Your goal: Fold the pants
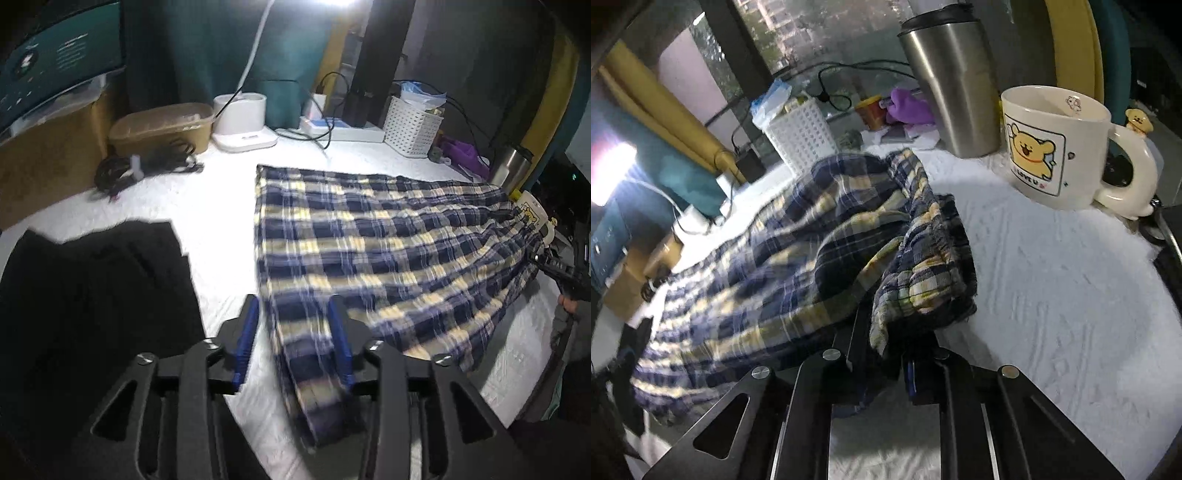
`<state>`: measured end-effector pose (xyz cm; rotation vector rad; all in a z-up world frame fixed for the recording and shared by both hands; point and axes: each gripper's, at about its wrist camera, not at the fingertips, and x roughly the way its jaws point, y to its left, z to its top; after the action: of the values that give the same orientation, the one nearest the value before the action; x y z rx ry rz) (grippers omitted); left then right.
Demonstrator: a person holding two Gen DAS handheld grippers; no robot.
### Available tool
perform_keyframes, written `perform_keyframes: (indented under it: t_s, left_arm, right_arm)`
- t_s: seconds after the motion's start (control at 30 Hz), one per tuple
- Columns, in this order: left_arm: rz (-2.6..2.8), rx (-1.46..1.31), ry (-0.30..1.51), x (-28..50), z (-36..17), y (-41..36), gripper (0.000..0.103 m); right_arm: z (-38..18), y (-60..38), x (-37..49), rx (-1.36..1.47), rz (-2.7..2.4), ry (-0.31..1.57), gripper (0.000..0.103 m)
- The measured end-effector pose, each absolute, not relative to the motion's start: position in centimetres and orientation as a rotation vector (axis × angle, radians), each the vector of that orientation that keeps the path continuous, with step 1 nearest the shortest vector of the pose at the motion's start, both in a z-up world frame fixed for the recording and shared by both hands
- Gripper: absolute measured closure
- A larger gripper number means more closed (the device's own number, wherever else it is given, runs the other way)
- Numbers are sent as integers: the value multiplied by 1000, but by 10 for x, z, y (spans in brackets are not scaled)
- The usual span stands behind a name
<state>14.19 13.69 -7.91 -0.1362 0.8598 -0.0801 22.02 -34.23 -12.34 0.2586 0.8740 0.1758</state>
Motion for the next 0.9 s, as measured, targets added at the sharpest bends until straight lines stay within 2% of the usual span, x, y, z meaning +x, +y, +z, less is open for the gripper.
perform_keyframes:
  t_s: [0.17,0.23,0.33,0.37,0.4,0.57,0.6,0.63,0.73,0.9]
  left_arm:
    - [-154,-134,880,190,-87,145,58]
    - [-196,-159,911,212,-95,149,58]
    - [-179,-148,949,238,-104,156,58]
    - [-175,-138,952,243,-105,155,58]
    - [-180,-134,954,247,-105,156,58]
    - [-185,-94,983,261,-117,156,61]
    - [-202,-90,968,261,-117,155,76]
    - [-218,-90,973,261,-117,154,84]
    - [-233,-80,961,259,-117,152,98]
    - [-210,-71,910,257,-104,154,98]
  right_arm:
    - [-130,-343,210,199,142,891,87]
    - [-125,-334,206,113,117,887,81]
    - [-111,-328,200,37,98,860,55]
    - [-106,-329,198,29,88,849,26]
    - [-100,-330,197,17,77,831,12]
    - [-75,-326,205,-14,77,753,13]
    - [-73,-322,208,-16,89,748,12]
    - [-71,-317,213,-20,111,745,12]
    - [-70,-294,232,-47,179,739,13]
    - [-81,-253,274,-77,289,779,13]
